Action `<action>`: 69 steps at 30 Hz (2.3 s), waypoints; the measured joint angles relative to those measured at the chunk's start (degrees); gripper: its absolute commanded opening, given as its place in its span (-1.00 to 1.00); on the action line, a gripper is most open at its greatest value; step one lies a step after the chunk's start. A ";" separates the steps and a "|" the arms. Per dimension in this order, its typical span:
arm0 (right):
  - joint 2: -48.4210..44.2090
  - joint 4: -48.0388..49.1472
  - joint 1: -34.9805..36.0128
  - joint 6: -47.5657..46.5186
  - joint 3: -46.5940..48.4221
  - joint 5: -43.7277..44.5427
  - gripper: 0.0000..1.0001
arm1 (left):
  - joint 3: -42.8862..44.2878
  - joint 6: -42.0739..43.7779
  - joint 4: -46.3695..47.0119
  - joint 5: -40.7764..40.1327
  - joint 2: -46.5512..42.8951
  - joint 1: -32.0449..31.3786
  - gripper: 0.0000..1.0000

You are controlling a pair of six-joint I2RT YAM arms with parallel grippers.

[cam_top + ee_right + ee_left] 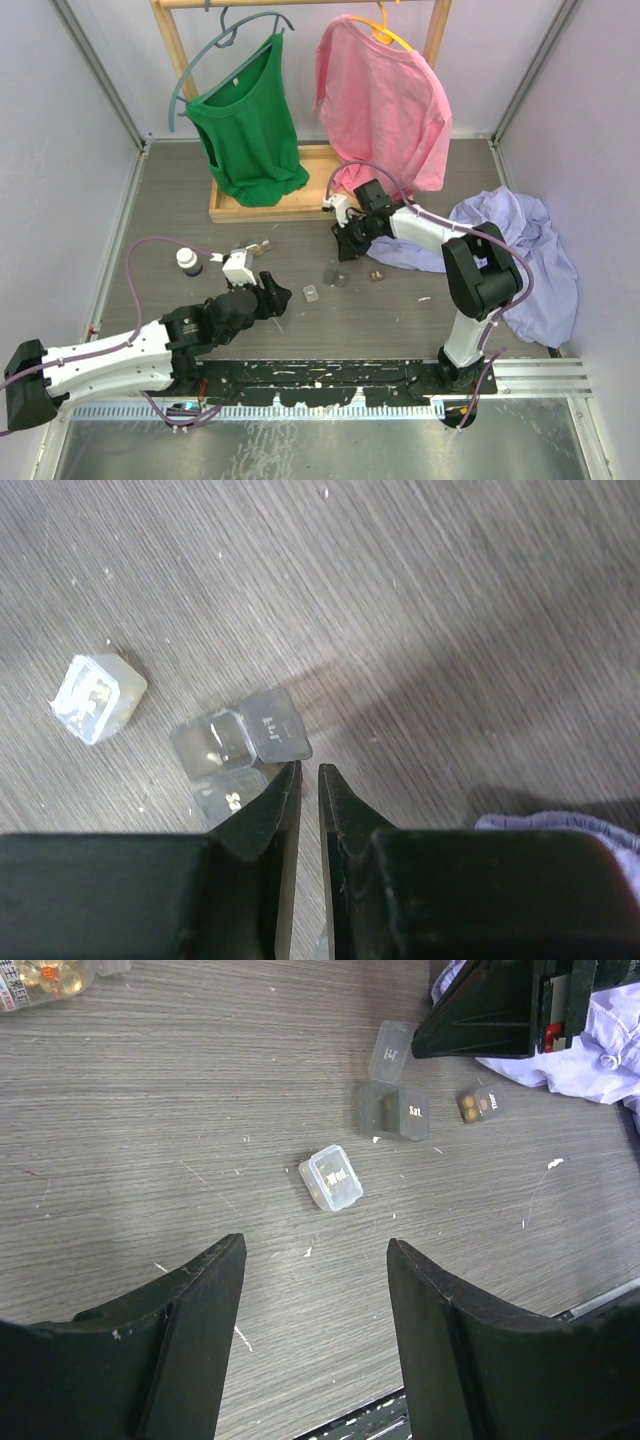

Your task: Sort the pills into containers

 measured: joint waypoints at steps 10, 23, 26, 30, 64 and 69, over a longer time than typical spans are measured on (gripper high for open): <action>-1.27 -1.36 0.50 -3.23 1.01 -4.48 -0.43 | 0.02 1.75 -2.03 0.26 -1.81 0.00 0.66; -20.61 -6.62 -0.50 -16.90 -3.13 -25.55 0.68 | 22.95 16.24 -13.22 20.61 2.45 28.68 0.96; -21.46 -6.93 -0.52 -20.44 -3.56 -28.92 0.92 | 27.96 18.82 -17.62 27.52 7.04 36.57 0.96; -20.85 -13.97 -0.57 -30.73 -1.29 -33.44 0.94 | 32.30 25.83 -23.12 31.80 11.74 39.54 0.96; -19.32 -20.48 -0.57 -45.44 -4.66 -30.47 0.93 | 39.56 79.03 -24.72 44.83 44.50 46.71 0.96; -18.93 -20.48 -0.57 -45.44 -4.66 -30.21 0.93 | 39.98 81.29 -24.81 46.01 44.96 46.80 0.96</action>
